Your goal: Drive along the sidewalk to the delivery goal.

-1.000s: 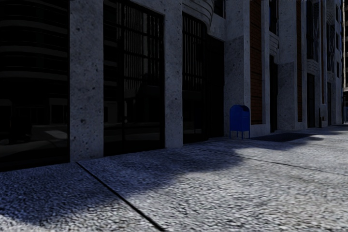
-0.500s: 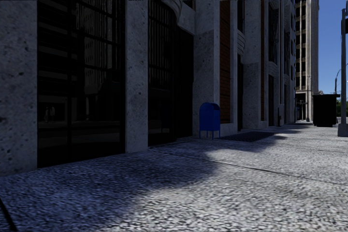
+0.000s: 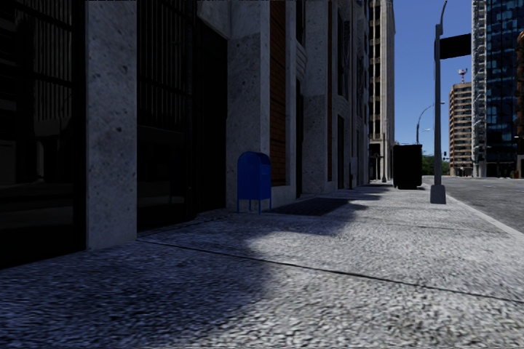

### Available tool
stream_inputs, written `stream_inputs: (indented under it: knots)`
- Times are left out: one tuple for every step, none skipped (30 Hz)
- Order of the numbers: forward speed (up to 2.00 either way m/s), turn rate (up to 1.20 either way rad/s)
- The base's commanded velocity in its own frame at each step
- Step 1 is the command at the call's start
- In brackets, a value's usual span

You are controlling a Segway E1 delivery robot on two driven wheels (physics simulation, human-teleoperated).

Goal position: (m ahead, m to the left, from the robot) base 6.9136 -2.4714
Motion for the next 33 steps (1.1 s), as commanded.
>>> stream_inputs:
  knots:
    - [2.0,-0.55]
    - [2.0,-0.55]
    - [2.0,-0.55]
    - [2.0,-0.55]
    - [2.0,-0.55]
    - [2.0,-0.55]
    - [2.0,-0.55]
    - [2.0,-0.55]
    - [2.0,-0.54]
    - [2.0,-0.54]
    - [2.0,-0.48]
    - [2.0,-0.45]
    - [2.0,-0.44]
    - [2.0,-0.44]
    - [2.0,-0.44]
    - [2.0,-0.44]
    - [2.0,-0.43]
    - [2.0,-0.42]
    - [2.0,-0.41]
    - [2.0,-0.41]
    - [2.0,-0.41]
    - [2.0,-0.41]
    - [2.0,-0.41]
    - [2.0,-0.41]
    - [2.0,-0.41]
    - [2.0,-0.41]
    - [2.0,-0.41]
    - [2.0,-0.41]
    - [2.0,-0.41]
    - [2.0,-0.41]
    - [2.0,-0.41]
    - [2.0,-0.35]
    - [2.0,-0.21]
